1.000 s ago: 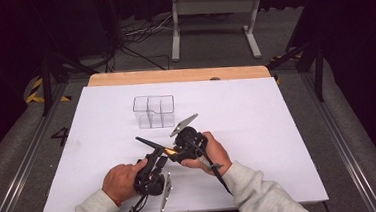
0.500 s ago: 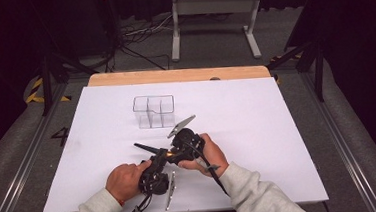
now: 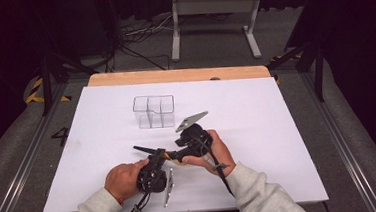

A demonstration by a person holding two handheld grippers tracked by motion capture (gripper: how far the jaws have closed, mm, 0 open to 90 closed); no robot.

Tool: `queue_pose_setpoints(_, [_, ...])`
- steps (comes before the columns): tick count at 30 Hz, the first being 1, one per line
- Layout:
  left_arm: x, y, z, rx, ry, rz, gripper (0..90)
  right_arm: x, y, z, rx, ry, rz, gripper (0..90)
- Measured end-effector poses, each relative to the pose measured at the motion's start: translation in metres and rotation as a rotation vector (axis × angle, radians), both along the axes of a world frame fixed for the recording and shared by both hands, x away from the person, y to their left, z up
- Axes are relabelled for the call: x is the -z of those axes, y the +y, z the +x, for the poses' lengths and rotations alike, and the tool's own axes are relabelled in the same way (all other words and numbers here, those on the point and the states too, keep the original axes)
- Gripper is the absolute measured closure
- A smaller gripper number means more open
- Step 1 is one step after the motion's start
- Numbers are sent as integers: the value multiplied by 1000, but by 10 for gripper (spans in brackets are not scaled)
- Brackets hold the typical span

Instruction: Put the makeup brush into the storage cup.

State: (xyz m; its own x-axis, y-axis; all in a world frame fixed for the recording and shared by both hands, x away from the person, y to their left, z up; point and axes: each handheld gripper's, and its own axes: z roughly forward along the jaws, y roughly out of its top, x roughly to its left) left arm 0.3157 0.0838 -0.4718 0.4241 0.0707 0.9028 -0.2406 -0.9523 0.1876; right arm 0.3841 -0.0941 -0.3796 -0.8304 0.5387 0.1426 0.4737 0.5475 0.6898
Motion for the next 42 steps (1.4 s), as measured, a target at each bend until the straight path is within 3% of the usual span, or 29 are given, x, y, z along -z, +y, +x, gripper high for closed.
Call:
queue_pose_setpoints(2, [-2, 2, 1, -11, 16, -1, 697, -7, -11, 0, 20, -26, 28, 452])
queue_pose_setpoints(3, [-3, 3, 1, -23, 19, 18, 697, -10, -18, -1, 27, -50, 39, 447])
queue_pose_setpoints(5, [-2, 4, 2, -23, 30, 0, 697, -12, -22, -2, 31, -61, 46, 440])
queue_pose_setpoints(8, [-3, 6, 5, -28, 55, -22, 697, -20, -46, -6, 68, -144, 100, 421])
queue_pose_setpoints(10, [-4, 8, 6, -36, 75, -44, 697, -20, -56, -8, 90, -198, 96, 407])
queue_pose_setpoints(11, [-4, 8, 6, -36, 75, -44, 697, -20, -56, -8, 90, -198, 96, 407])
queue_pose_setpoints(12, [-4, 9, 7, -42, 82, -51, 697, -20, -68, -12, 103, -250, 95, 389])
queue_pose_setpoints(15, [-6, 11, 8, -53, 104, -79, 697, -20, -74, -16, 111, -284, 85, 369])
queue_pose_setpoints(17, [-8, 15, 12, -65, 129, -119, 697, -19, -84, -24, 118, -335, 78, 348])
queue_pose_setpoints(25, [-14, 22, 16, -92, 172, -182, 698, -17, -105, -36, 138, -422, 102, 288])
queue_pose_setpoints(27, [-14, 24, 17, -93, 190, -222, 698, -16, -109, -39, 142, -452, 89, 270])
queue_pose_setpoints(31, [-16, 26, 18, -94, 206, -248, 698, -14, -119, -45, 144, -512, 88, 217])
queue_pose_setpoints(33, [-17, 28, 19, -90, 215, -266, 698, -12, -121, -47, 147, -554, 59, 177])
queue_pose_setpoints(42, [-21, 33, 21, -98, 235, -306, 698, -3, -128, -51, 161, -593, 16, 117])
